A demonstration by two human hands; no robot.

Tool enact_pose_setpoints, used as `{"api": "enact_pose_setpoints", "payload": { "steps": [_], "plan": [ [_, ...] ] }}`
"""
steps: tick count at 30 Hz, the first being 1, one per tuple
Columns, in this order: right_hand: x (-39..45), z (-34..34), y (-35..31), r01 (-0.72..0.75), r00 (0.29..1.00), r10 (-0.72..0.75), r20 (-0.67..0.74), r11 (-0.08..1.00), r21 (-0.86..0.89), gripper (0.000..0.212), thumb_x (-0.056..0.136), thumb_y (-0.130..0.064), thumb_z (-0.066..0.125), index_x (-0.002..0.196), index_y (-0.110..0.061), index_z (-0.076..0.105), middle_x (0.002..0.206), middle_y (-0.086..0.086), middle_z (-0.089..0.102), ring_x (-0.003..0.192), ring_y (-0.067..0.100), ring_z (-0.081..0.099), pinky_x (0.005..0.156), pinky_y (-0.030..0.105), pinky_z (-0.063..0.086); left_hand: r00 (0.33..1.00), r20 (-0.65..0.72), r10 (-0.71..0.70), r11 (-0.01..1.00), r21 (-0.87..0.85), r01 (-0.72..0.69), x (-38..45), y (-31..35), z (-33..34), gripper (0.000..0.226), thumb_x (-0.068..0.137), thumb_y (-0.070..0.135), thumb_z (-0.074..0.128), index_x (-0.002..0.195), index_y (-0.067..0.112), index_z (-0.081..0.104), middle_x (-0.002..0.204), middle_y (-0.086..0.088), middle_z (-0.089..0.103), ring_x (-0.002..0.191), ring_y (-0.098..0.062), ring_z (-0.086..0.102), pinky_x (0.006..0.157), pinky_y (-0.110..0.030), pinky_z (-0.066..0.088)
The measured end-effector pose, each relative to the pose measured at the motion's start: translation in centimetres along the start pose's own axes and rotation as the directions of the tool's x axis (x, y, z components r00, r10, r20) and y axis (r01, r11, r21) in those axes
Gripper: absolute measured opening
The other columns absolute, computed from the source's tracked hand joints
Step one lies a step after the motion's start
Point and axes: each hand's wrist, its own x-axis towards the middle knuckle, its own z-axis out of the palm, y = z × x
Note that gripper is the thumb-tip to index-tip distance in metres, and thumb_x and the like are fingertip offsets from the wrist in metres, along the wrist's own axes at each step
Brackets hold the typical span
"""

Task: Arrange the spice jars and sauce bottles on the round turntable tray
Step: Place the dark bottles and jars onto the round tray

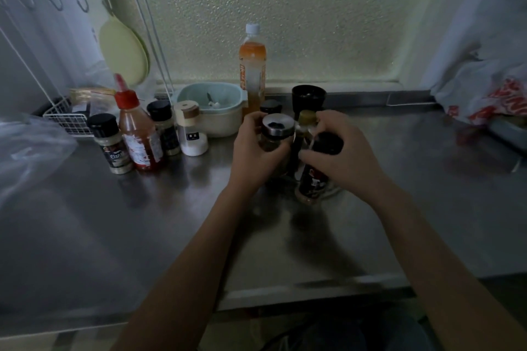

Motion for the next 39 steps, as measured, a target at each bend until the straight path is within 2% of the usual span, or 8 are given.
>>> {"api": "enact_pose_setpoints", "payload": {
  "steps": [4, 10, 20, 24, 27, 30, 35, 39],
  "plan": [
    [1.0, -3.4, -0.4, -0.037, 0.951, 0.122, -0.284, 0.958, 0.286, 0.020, 0.067, -0.026, 0.071, 0.070, -0.021, 0.052, 0.106, -0.005, 0.063, 0.100, 0.013, 0.059, 0.084, 0.031, 0.048, 0.999, 0.042, -0.003, 0.997, 0.071, 0.000, -0.4, -0.8, -0.4, 0.060, 0.069, 0.039, 0.074, 0.120, 0.021, 0.047, 0.119, 0.002, 0.060, 0.110, -0.010, 0.058, 0.092, -0.030, 0.051],
    [2.1, -4.8, 2.4, -0.054, 0.787, 0.150, -0.598, 0.983, 0.175, 0.021, 0.078, -0.024, 0.064, 0.075, -0.015, 0.045, 0.067, -0.009, 0.044, 0.061, -0.001, 0.043, 0.060, 0.013, 0.036, 0.992, 0.125, -0.035, 0.950, 0.312, -0.005, -0.4, -1.9, -0.4, 0.075, 0.067, 0.025, 0.079, 0.129, 0.013, 0.039, 0.128, -0.008, 0.045, 0.124, -0.022, 0.036, 0.099, -0.029, 0.032],
    [1.4, 0.6, 4.3, -0.095, 0.950, 0.102, -0.296, 0.995, 0.036, 0.034, 0.100, -0.037, 0.033, 0.115, -0.017, 0.056, 0.092, -0.004, 0.058, 0.081, 0.007, 0.056, 0.072, 0.016, 0.039, 0.988, 0.151, -0.008, 0.964, 0.263, -0.033, 0.2, -1.8, -2.3, 0.069, 0.063, 0.033, 0.067, 0.126, 0.018, 0.045, 0.124, -0.006, 0.050, 0.119, -0.023, 0.046, 0.101, -0.037, 0.040],
    [1.3, 1.0, 3.9, -0.077, 0.909, 0.080, -0.408, 0.997, 0.024, 0.042, 0.098, -0.038, 0.030, 0.124, -0.012, 0.050, 0.103, -0.002, 0.053, 0.100, 0.018, 0.052, 0.088, 0.032, 0.040, 0.962, -0.199, 0.188, 0.910, 0.405, -0.094, -0.2, -0.7, -3.5, 0.046, 0.070, 0.016, 0.056, 0.114, 0.004, 0.051, 0.112, -0.017, 0.053, 0.108, -0.030, 0.049, 0.085, -0.032, 0.041],
    [1.0, 1.5, 2.4, -0.049, 0.821, -0.010, -0.571, 0.995, -0.088, 0.040, 0.095, -0.034, 0.036, 0.116, -0.004, 0.052, 0.107, 0.009, 0.057, 0.104, 0.029, 0.053, 0.094, 0.043, 0.042, 0.782, -0.562, 0.267, 0.876, 0.481, 0.046, 0.1, -0.3, -4.8, 0.040, 0.069, 0.007, 0.049, 0.109, 0.004, 0.049, 0.110, -0.023, 0.055, 0.108, -0.028, 0.042, 0.088, -0.038, 0.040],
    [0.1, 2.7, -0.5, 0.032, 0.758, -0.186, -0.625, 0.968, -0.250, 0.025, 0.093, -0.021, 0.047, 0.107, -0.002, 0.056, 0.106, 0.017, 0.059, 0.101, 0.030, 0.051, 0.091, 0.031, 0.033, 0.613, -0.750, 0.248, 0.877, 0.442, 0.186, 0.6, -0.8, -7.2, 0.052, 0.065, 0.009, 0.049, 0.117, 0.005, 0.046, 0.122, -0.027, 0.052, 0.119, -0.034, 0.041, 0.105, -0.043, 0.030],
    [-0.4, 8.3, -6.1, 0.468, 0.796, -0.502, -0.338, 0.865, -0.182, 0.012, 0.086, -0.004, 0.052, 0.097, -0.001, 0.057, 0.094, 0.017, 0.059, 0.090, 0.022, 0.048, 0.081, 0.026, 0.036, 0.607, -0.785, 0.125, 0.840, 0.409, 0.356, 0.9, -2.6, -12.2, 0.075, 0.068, 0.026, 0.054, 0.135, -0.001, 0.037, 0.142, -0.024, 0.038, 0.135, -0.042, 0.032, 0.116, -0.052, 0.019],
    [2.3, 13.5, -9.5, 0.409, 0.910, -0.414, -0.022, 0.905, -0.119, 0.038, 0.085, -0.009, 0.050, 0.123, -0.008, 0.049, 0.120, 0.015, 0.056, 0.110, 0.026, 0.051, 0.083, 0.027, 0.045, 0.665, -0.747, 0.026, 0.798, 0.417, 0.436, 1.3, -3.8, -15.1, 0.099, 0.068, 0.055, 0.063, 0.145, 0.010, 0.022, 0.152, -0.021, 0.025, 0.142, -0.041, 0.018, 0.114, -0.062, 0.009]
  ]
}}
